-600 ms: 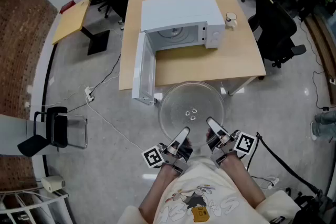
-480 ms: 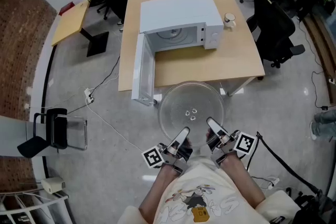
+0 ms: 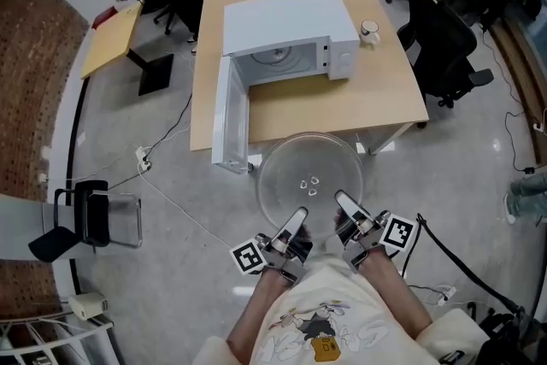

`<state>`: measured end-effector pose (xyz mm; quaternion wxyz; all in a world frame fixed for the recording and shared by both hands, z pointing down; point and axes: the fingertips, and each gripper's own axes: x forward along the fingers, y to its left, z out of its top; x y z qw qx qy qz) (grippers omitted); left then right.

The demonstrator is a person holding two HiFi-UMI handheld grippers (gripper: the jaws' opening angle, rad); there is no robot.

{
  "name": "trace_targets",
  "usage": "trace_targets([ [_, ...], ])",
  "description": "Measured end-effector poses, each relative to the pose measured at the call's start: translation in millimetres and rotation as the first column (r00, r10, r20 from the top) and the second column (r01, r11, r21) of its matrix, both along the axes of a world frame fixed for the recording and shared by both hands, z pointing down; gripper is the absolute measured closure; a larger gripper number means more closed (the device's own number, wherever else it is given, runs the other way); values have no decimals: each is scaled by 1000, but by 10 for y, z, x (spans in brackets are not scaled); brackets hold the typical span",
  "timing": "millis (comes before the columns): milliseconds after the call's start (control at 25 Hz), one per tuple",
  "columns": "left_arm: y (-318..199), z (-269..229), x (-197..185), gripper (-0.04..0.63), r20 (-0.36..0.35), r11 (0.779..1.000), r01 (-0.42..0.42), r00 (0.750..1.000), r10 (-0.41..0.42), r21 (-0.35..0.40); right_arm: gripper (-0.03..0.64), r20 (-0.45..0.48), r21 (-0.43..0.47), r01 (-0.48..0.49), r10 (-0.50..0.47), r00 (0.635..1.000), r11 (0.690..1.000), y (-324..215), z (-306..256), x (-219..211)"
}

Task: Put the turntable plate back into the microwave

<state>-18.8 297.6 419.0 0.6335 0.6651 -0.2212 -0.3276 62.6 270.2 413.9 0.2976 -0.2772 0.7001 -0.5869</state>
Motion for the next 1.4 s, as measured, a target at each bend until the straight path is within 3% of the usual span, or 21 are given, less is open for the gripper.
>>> trace_targets([
  [480,-138,7,208,557,19,1000,20,1000,-19,-8,569,34,-14,24,-24,999,1000,-161,0,200],
  [840,-335,93,322,557,54,996,92,994,-91,-13,569,53,-23,112,-110,992,993,-409,126,290],
  [1160,-1042,211,244,555,58,996,88,995,-86,-34,569,34,-43,122,-121,992,992,-1118,234,219],
  [1400,-1700,270,93,555,54,998,38,998,-35,-55,569,41,-81,92,-89,995,992,-1739,316,49],
])
